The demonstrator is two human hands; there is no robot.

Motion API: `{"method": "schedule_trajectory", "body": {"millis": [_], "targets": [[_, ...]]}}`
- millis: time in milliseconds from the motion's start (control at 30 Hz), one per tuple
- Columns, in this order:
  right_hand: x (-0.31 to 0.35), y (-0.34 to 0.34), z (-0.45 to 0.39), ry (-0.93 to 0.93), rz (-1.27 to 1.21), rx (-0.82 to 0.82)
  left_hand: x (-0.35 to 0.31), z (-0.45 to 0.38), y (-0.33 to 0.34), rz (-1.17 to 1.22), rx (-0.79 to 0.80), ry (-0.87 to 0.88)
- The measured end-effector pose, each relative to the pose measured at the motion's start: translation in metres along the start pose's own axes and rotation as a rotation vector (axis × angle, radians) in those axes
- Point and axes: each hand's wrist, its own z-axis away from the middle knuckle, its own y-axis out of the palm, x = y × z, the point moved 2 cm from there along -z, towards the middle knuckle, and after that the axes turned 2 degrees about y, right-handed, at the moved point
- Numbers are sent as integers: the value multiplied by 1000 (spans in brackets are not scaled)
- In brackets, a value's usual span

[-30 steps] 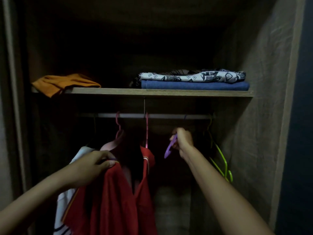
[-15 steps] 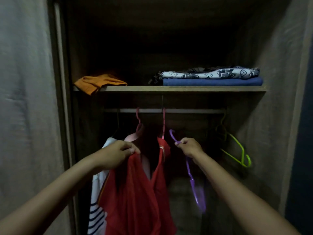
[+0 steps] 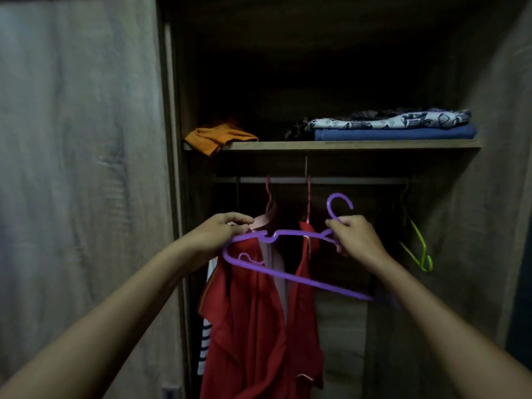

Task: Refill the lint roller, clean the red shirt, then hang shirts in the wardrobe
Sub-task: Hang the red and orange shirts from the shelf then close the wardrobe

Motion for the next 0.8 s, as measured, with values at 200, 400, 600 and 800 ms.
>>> {"method": "schedule_trajectory", "body": {"millis": [200, 400, 600, 800], "targets": [[22, 7, 24, 87, -291, -108, -22, 22, -28, 238, 49, -28], [54, 27, 38, 376, -1164, -225, -30, 40, -26, 153, 32, -17], [98, 79, 65, 260, -1229, -416, -38, 49, -10, 200, 12, 42], [76, 118, 87, 346, -1134, -396, -46, 62, -22, 207, -45, 109]]}}
